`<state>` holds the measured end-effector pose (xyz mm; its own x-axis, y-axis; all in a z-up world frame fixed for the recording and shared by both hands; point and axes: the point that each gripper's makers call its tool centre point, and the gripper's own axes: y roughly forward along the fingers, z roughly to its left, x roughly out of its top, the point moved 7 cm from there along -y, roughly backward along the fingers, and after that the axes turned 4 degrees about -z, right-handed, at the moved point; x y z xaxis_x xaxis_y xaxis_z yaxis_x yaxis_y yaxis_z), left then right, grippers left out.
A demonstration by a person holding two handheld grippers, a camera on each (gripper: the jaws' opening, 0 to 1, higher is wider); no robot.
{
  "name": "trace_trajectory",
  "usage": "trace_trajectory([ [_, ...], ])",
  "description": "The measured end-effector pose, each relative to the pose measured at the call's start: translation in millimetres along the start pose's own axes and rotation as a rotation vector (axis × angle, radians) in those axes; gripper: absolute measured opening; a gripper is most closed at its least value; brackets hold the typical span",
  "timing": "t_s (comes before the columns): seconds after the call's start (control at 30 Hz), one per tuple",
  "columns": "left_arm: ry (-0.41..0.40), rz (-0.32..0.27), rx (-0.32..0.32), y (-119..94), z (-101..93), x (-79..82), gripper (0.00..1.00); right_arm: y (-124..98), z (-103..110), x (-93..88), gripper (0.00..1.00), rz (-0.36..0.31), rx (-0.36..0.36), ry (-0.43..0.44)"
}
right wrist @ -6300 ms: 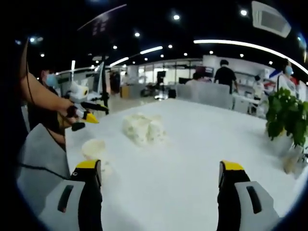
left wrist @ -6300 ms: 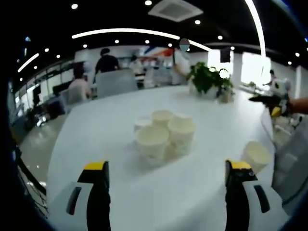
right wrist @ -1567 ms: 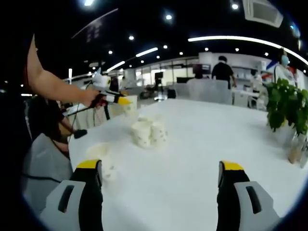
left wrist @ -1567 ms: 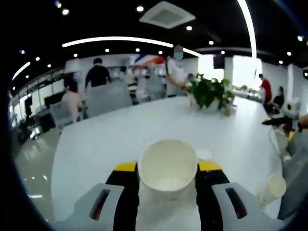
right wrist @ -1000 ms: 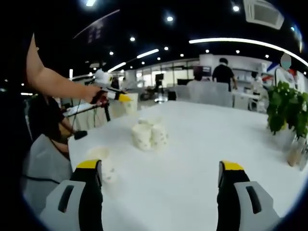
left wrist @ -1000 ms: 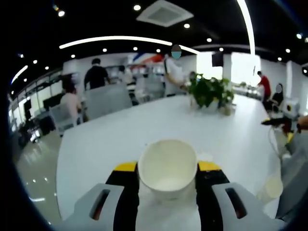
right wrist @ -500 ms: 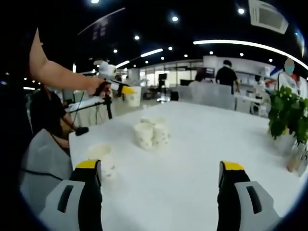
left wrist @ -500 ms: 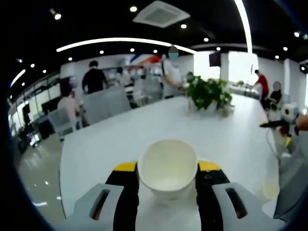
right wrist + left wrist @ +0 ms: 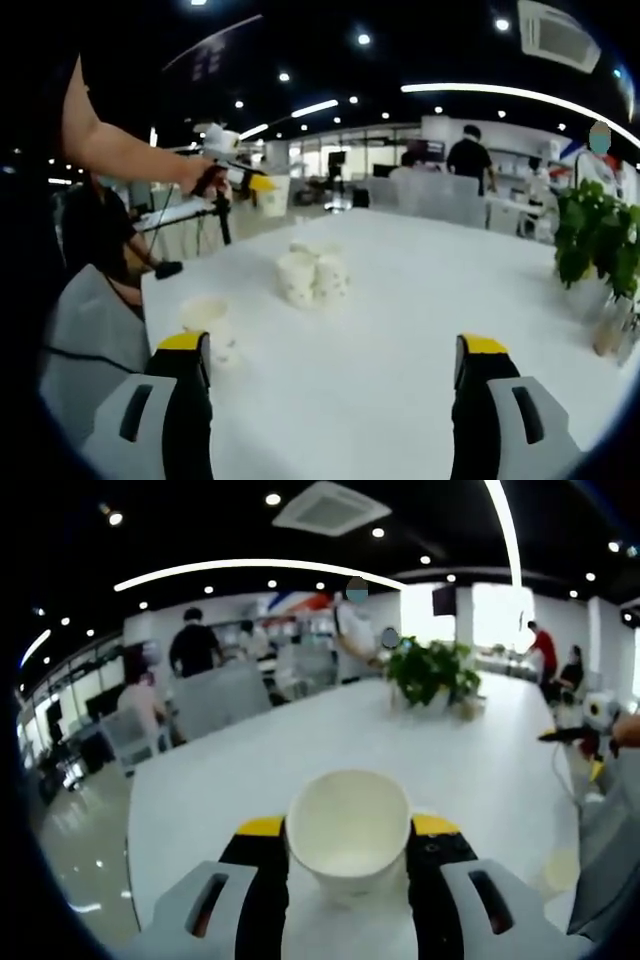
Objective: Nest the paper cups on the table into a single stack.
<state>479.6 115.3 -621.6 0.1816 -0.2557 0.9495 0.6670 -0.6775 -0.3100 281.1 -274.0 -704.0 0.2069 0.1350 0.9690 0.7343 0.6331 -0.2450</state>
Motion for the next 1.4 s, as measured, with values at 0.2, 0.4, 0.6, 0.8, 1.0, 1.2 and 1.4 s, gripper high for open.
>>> trace_trajectory([
  [0.2, 0.003, -0.011, -0.021, 2, -12.5, 4.8, 0.43, 0, 0, -0.3, 1.00, 0.005, -0.005, -0.008],
  [0.4, 0.007, -0.032, -0.054, 6, -26.3, 10.5, 0.44, -1, 0, 0.9, 1.00, 0.002, -0.009, -0.004],
  [0.6, 0.018, -0.030, -0.078, 8, -34.6, 12.0, 0.44, -2, -1, 0.4, 1.00, 0.000, -0.013, 0.004],
  [0.8, 0.022, -0.051, -0.100, 8, -44.0, 20.3, 0.44, -2, -2, -0.9, 1.00, 0.000, -0.015, 0.006],
  [1.0, 0.032, -0.059, -0.128, 11, -50.3, 25.3, 0.44, -3, -2, -1.1, 1.00, -0.003, -0.028, -0.006],
  [1.2, 0.046, -0.066, -0.154, 12, -61.5, 32.4, 0.44, -4, -3, -1.7, 1.00, -0.003, -0.033, 0.000],
  [1.4, 0.054, -0.078, -0.178, 12, -70.3, 39.1, 0.44, -3, -1, -1.1, 1.00, -0.006, -0.031, 0.004],
])
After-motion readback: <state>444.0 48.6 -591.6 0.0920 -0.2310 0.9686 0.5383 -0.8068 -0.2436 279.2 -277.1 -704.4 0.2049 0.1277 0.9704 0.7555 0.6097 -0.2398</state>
